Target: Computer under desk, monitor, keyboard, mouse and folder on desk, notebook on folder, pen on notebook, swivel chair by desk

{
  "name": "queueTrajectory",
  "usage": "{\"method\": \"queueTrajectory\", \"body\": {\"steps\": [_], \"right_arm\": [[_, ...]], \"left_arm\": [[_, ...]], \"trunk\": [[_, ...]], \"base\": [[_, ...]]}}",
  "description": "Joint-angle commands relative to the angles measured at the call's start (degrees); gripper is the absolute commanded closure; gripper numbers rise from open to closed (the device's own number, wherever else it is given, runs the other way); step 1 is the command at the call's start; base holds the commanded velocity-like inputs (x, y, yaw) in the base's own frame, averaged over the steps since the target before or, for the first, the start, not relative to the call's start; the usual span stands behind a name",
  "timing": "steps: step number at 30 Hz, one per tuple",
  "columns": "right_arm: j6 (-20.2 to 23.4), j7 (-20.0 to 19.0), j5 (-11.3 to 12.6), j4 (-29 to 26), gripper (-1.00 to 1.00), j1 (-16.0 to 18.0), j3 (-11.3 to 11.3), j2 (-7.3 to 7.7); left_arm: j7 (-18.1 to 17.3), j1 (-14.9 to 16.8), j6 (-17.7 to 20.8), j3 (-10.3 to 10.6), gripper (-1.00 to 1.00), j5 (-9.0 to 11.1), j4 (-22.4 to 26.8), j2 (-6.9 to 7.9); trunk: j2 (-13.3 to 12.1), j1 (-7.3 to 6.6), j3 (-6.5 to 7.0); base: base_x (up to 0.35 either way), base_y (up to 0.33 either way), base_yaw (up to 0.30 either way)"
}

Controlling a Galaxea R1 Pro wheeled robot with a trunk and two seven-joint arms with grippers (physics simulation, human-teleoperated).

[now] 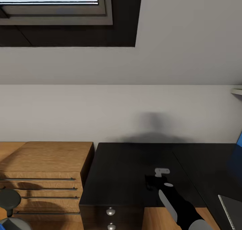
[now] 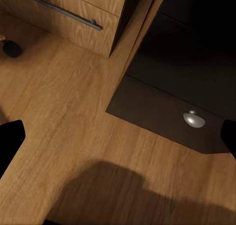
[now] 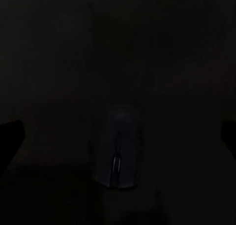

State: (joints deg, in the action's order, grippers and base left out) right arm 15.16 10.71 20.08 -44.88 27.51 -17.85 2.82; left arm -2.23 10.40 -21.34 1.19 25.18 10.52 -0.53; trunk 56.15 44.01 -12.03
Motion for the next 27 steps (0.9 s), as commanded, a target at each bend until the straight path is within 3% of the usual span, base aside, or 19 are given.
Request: {"method": "queueTrajectory", "body": {"steps": [1, 27], "right_arm": [[0.2, 0.6, 0.6, 0.5, -1.00, 0.1, -0.4, 0.09], [-0.1, 0.5, 0.6, 3.1, -1.00, 0.3, -0.4, 0.06]], "left_arm": [[-0.2, 0.0, -0.2, 0.1, -1.00, 0.5, 0.0, 0.00], [-0.2, 0.1, -0.2, 0.1, -1.00, 0.6, 0.0, 0.08]], "trunk": [[0.1, 0.01, -0.08], [0.1, 0.01, -0.08]], "base": [[0.003, 0.000, 0.000], [0.043, 0.000, 0.000]]}}
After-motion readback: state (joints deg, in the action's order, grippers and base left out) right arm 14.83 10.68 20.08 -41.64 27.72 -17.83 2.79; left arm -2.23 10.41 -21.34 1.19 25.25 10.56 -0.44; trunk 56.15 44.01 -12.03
